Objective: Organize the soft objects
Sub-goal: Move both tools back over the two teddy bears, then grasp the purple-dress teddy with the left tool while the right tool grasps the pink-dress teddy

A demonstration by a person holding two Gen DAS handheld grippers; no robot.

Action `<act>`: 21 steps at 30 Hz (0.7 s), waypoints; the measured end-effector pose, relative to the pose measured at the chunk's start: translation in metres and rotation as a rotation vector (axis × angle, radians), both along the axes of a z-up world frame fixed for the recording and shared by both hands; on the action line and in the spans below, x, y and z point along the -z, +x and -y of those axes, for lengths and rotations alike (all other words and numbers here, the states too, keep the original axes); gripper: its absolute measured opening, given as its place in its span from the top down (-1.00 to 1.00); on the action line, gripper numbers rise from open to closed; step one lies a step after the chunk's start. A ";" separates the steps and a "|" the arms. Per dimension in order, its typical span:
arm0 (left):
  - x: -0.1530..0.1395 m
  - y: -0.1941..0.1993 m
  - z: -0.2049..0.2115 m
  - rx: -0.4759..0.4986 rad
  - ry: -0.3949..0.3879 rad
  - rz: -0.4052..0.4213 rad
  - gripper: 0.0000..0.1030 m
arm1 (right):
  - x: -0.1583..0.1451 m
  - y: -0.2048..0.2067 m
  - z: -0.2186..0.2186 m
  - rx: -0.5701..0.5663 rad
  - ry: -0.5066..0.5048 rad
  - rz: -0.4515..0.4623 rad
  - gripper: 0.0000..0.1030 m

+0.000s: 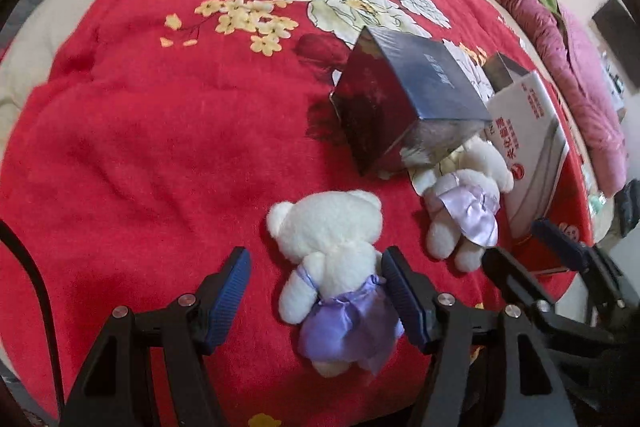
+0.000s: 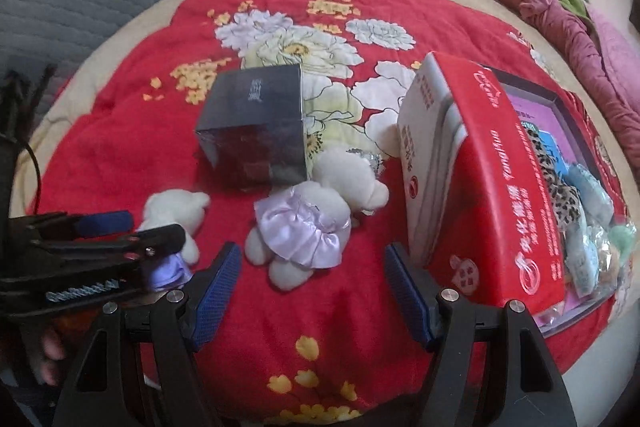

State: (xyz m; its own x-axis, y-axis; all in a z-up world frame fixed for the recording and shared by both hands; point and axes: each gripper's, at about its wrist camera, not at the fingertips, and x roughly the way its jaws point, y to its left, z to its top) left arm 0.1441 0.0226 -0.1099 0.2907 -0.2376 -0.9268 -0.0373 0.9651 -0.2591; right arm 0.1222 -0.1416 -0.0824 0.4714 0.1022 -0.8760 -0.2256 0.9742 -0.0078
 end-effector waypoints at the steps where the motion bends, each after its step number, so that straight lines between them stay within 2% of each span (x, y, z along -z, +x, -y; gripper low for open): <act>1: 0.001 0.001 -0.002 -0.002 -0.008 -0.004 -0.32 | 0.003 0.003 -0.003 0.001 0.005 -0.006 -0.45; 4: 0.004 0.001 -0.007 -0.003 -0.018 -0.011 -0.32 | 0.009 0.011 -0.005 0.026 0.009 -0.025 -0.45; 7: 0.004 0.002 -0.015 -0.001 -0.065 -0.020 -0.33 | 0.018 0.021 -0.007 0.046 -0.003 -0.045 -0.45; 14: 0.006 0.002 -0.011 0.055 -0.045 -0.019 -0.34 | 0.048 0.045 -0.009 0.090 0.038 -0.142 -0.45; 15: 0.007 0.002 -0.010 0.062 -0.042 -0.020 -0.34 | 0.050 0.047 -0.009 0.094 0.047 -0.144 -0.39; 16: 0.007 0.002 -0.009 0.066 -0.040 -0.021 -0.34 | 0.050 0.047 -0.007 0.100 0.046 -0.133 -0.23; 18: 0.008 0.002 -0.009 0.071 -0.038 -0.022 -0.35 | 0.044 0.047 -0.004 0.096 0.048 -0.105 -0.05; 21: 0.011 0.004 -0.006 0.074 -0.032 -0.028 -0.36 | 0.030 0.041 -0.004 0.072 0.047 -0.057 0.08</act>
State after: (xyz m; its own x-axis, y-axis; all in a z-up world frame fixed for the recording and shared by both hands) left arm 0.1485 0.0287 -0.1206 0.2456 -0.2874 -0.9258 0.0259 0.9566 -0.2902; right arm 0.1637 -0.1372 -0.1127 0.4281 0.1121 -0.8968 -0.1542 0.9868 0.0497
